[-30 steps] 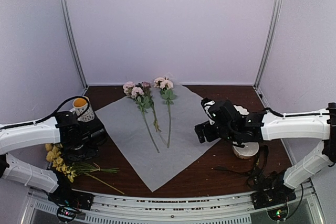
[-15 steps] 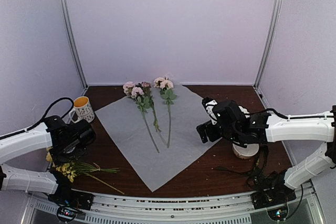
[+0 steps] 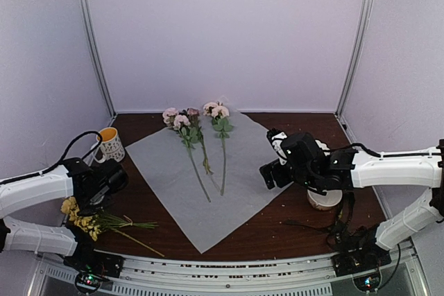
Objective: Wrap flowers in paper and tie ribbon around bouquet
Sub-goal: Pick up the fake flower from the corner of the board.
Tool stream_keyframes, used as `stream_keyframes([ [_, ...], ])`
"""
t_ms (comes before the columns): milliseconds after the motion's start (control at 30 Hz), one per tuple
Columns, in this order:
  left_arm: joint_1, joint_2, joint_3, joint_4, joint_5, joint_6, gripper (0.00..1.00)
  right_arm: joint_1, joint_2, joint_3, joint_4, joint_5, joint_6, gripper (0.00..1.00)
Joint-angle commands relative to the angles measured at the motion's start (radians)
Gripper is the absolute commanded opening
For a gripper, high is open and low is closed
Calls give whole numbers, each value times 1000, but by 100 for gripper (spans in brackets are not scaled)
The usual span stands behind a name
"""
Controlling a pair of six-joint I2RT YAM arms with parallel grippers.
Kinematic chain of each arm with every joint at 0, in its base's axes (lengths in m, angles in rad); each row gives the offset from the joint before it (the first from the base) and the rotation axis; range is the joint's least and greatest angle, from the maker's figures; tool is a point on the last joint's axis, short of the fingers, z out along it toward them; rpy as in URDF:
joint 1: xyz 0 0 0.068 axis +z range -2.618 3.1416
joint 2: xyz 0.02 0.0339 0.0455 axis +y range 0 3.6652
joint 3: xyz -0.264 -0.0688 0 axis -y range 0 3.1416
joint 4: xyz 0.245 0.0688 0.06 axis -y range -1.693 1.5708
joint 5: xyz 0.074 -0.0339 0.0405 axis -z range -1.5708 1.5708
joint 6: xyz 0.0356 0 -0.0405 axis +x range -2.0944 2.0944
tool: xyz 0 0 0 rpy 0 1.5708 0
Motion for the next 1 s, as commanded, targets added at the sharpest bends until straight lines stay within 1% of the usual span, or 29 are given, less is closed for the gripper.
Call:
stream_keyframes([
  [0, 17, 3, -11, 97, -12, 60, 42, 6, -8, 19, -22, 17, -6, 100],
  [33, 17, 6, -17, 97, -17, 59, 37, 6, -10, 21, -23, 17, -7, 100],
  [100, 19, 10, -28, 92, -20, 44, 20, 5, -16, 23, -26, 17, -7, 100],
  [167, 19, 7, -28, 88, -17, 39, 0, 5, -19, 21, -26, 18, -6, 100],
  [267, 20, -15, -10, 85, -20, 71, 0, 6, -17, 20, -33, 20, -5, 100],
  [367, 19, -67, 13, 68, -35, 97, 0, 5, -11, 44, -78, 6, -8, 100],
  [533, 15, -157, 62, 67, -45, 213, 0, 5, -19, 48, -50, -56, -44, 100],
  [600, 7, -179, 80, 67, -73, 240, 0, 8, -17, 62, -26, -123, -61, 100],
  [667, 0, -194, 96, 70, -105, 265, 0, 21, -17, 64, 35, -202, -84, 100],
  [700, -7, -202, 109, 80, -115, 290, 0, 30, -16, 62, 81, -252, -102, 100],
  [767, -30, -219, 139, 130, -120, 386, 0, 59, -4, 71, 159, -357, -152, 99],
  [867, -98, -234, 185, 198, -128, 496, 0, 110, 57, 131, 221, -505, -194, 98],
  [967, -181, -250, 209, 272, -132, 560, 0, 142, 155, 238, 223, -669, -207, 97],
])
